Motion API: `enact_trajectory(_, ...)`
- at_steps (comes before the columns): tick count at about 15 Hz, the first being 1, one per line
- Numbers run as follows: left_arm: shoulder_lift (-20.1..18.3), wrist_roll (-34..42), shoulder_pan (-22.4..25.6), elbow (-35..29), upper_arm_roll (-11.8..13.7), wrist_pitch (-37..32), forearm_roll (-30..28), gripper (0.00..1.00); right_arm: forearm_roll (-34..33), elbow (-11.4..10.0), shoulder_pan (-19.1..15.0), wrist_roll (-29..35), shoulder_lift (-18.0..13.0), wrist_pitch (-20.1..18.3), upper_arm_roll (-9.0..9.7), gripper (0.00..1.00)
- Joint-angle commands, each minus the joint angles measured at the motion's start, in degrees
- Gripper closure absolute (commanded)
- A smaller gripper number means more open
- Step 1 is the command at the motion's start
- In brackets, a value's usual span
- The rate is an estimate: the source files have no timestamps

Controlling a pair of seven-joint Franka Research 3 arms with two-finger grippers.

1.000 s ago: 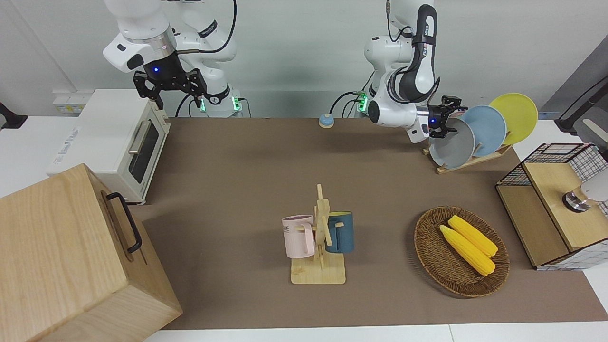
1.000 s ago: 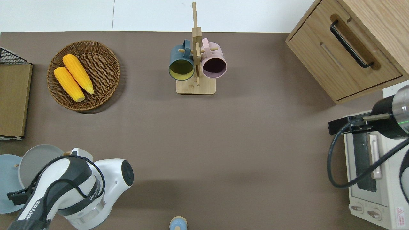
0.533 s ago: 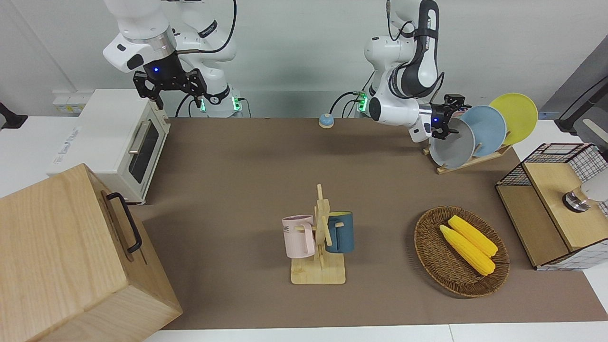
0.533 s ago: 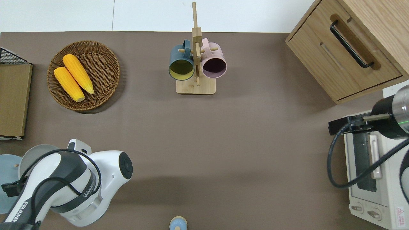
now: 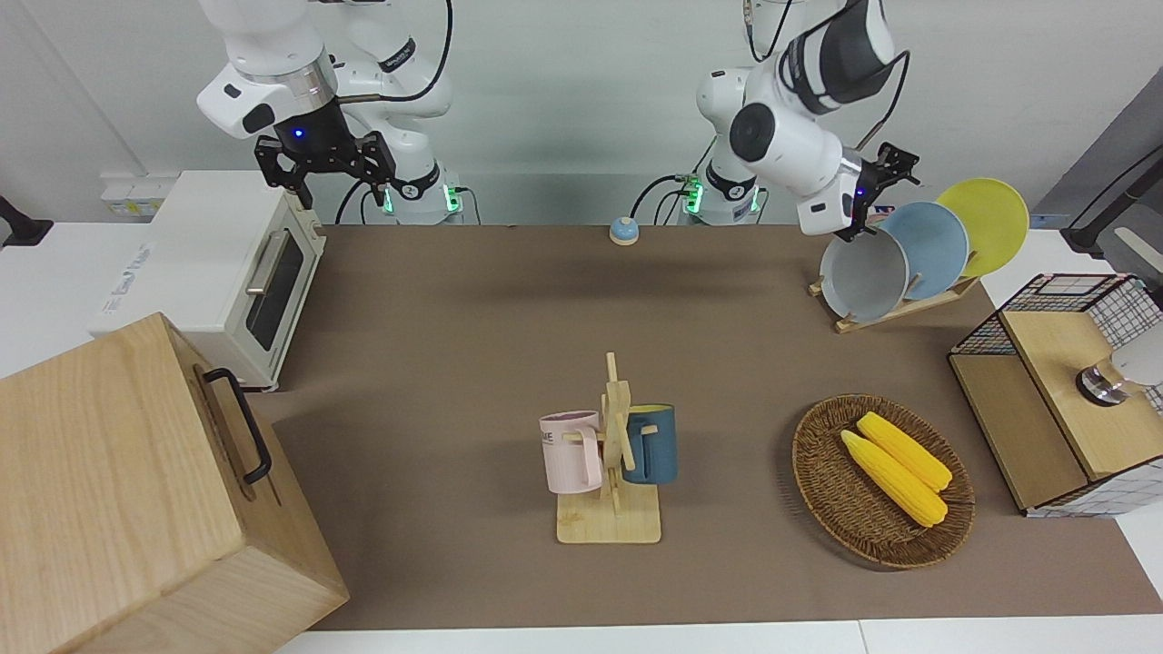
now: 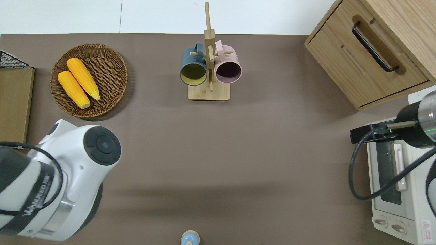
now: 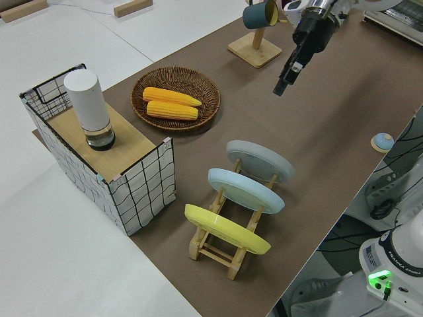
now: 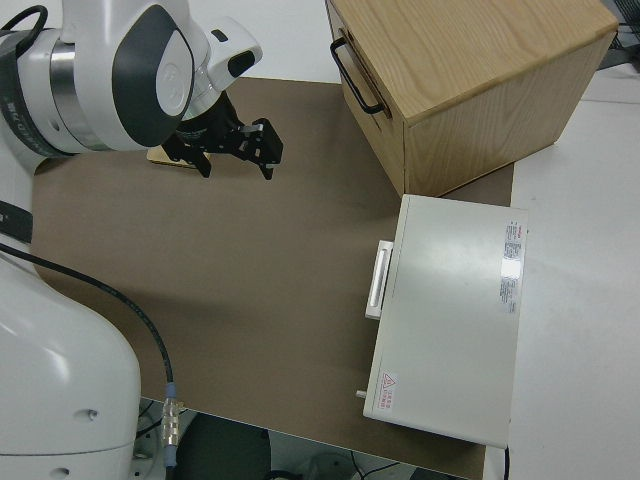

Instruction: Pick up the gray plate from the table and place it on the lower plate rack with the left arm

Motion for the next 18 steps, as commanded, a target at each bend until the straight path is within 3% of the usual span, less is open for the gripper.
enact_trajectory(1,0.4,11.4,-0.2,10.5,1.1,-3.8,-11.3,0.01,0.4,0.3,-0.4,0.0,-0.1,-0.8,0.29,0.011)
enact_trajectory(11,-2.8,37.9,0.2,21.1,7.3,-3.4,-42.2,0.0,0.4,0.3,-0.4,0.0,-0.1,-0.8,0.38,0.013)
enact_trajectory(14,-3.8,46.9,0.2,21.9,10.3,-2.4,-46.9,0.0,0.4,0.3,-0.4,0.0,-0.1,-0.8,0.38,0.011)
enact_trajectory(18,-7.8,49.1,-0.3,16.0,10.8,3.8,-47.3,0.0,0.4,0.3,-0.4,-0.1,-0.1,-0.8,0.29,0.011)
